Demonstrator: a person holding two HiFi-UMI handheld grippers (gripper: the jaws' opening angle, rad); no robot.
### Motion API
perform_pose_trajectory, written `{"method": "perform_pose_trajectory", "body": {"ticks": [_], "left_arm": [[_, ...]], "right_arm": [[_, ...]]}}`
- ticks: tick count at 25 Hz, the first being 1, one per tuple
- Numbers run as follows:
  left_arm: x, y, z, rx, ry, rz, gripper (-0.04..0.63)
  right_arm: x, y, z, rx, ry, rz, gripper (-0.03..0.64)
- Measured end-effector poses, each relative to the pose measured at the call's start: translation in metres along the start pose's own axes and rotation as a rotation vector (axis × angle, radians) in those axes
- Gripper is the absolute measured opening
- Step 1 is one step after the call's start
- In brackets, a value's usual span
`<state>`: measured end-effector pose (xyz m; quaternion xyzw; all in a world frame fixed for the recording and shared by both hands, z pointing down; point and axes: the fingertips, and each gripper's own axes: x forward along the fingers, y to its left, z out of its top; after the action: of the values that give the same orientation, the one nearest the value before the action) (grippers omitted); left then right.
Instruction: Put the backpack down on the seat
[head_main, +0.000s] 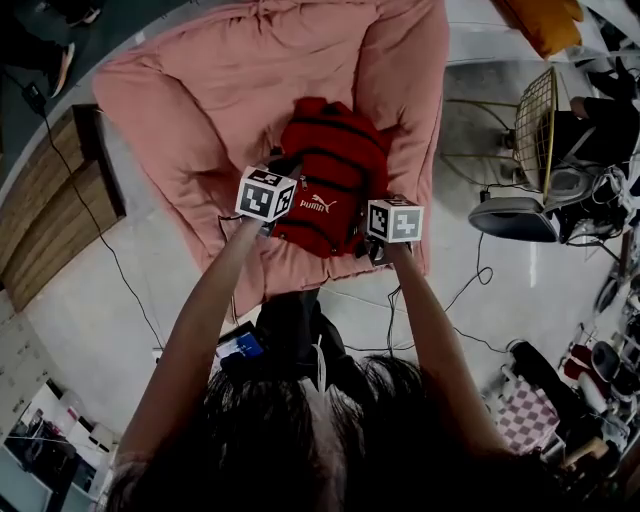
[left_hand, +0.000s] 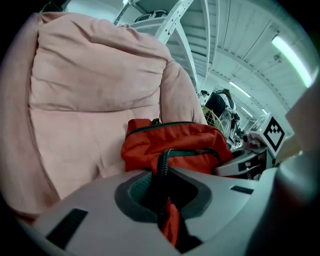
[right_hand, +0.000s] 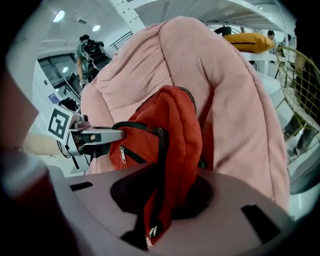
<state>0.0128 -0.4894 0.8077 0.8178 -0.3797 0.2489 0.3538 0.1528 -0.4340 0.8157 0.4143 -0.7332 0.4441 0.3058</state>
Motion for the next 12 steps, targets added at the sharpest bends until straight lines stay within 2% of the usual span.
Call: {"method": "perform_pose_trajectory", "body": {"ticks": [1,3,4,5,6,9,12], "left_arm": [[-0.001,0.0,0.0,0.003,0.001,-0.006,0.041],[-0.004,-0.002,-0.001,0.025,-0.007,-0.033,0.045],[-0.005,-0.005,-0.001,0.04,-0.016,-0.056,0.101],[-0.007,-0.009,-0.001,0.05,-0.026,-0.078,0.256],[-0.01,-0.012,-0.001,0.05,-0.037,-0.089,0.304],[-0.023,-0.015,0.001,0.035,-0.073,-0.072,0.304],[-0.04,-0.018,-0.001,0.062,-0.079,-0.043,0.305]], "right_arm": [[-0.001,0.001,-0.002,-0.013,0.003,-0.005,0.071],[-0.004,0.001,-0.005,-0.014,0.013,-0.007,0.218],[-0.006,0.0,-0.006,-0.001,0.017,-0.008,0.242],[-0.01,-0.002,-0.007,0.015,0.016,-0.011,0.25],[-0.014,-0.004,-0.006,0.027,0.005,-0.015,0.253],[-0.034,-0.005,-0.005,0.032,-0.046,-0.015,0.255],[-0.056,-0.001,-0.008,0.019,-0.1,-0.007,0.255]]}}
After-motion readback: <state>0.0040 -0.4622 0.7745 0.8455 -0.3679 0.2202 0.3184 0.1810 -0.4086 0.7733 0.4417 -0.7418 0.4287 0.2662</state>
